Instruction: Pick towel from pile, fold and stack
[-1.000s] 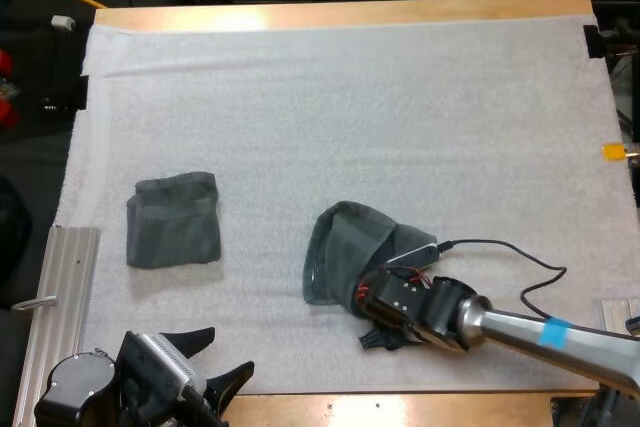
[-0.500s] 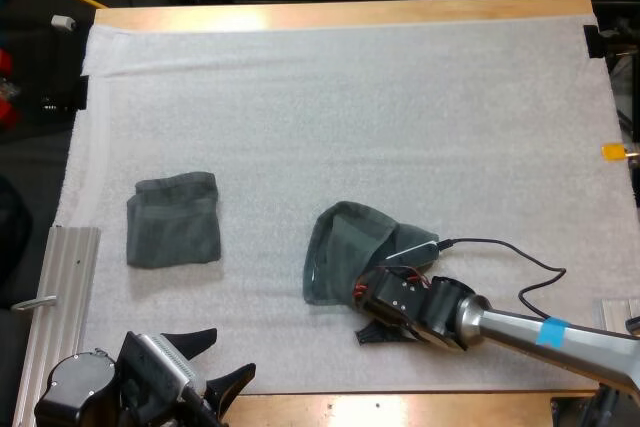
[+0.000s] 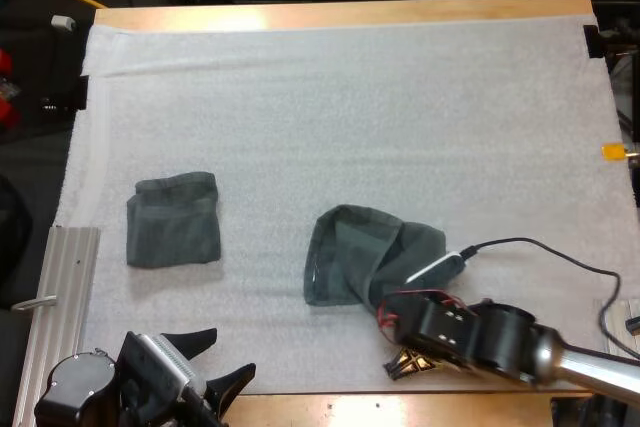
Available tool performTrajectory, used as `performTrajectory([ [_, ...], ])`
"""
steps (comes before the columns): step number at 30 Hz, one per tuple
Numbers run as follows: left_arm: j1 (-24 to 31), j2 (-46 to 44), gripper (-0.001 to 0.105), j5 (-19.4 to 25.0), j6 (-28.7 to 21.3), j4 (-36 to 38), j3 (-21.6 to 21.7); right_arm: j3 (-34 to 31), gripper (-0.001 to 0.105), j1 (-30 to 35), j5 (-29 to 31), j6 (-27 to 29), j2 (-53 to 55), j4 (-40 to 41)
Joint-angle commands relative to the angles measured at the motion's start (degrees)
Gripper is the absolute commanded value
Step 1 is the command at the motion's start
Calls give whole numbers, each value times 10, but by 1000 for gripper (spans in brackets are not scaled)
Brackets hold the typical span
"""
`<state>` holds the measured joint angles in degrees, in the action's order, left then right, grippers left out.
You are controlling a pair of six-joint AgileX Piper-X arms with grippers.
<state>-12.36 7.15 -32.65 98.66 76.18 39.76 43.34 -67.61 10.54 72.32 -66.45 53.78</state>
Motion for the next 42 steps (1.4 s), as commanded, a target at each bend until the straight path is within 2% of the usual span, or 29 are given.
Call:
performTrajectory([
  [1, -3, 1, 65, -6, 3, -3, 1, 0, 0, -1, 12, -5, 17, 11],
  [5, -3, 1, 65, -6, 3, -3, 1, 16, 0, 1, 32, -11, 80, 10],
  [7, -3, 1, 65, -6, 3, -3, 1, 33, 0, 1, 58, -11, 97, 10],
  [9, -3, 1, 65, -6, 3, -6, 1, 58, 0, 1, 110, -8, 106, 8],
  [12, -3, 1, 65, -6, 3, -10, 1, 81, 0, 9, 139, 8, 105, -18],
  [17, -3, 1, 65, -6, 5, -11, 1, 105, 0, 43, 133, 16, 103, -69],
  [21, -3, 1, 65, -6, 5, -11, 1, 140, 0, 63, 126, 50, 103, -89],
  [30, -3, 1, 65, -6, 5, -11, 1, 218, 0, 69, 132, 102, 86, -109],
  [37, -3, 1, 65, -6, 5, -11, 1, 219, 0, 69, 100, 103, 25, -112],
  [42, -3, 1, 65, -6, 5, -11, 1, 219, 0, 87, 103, 137, -42, -126],
])
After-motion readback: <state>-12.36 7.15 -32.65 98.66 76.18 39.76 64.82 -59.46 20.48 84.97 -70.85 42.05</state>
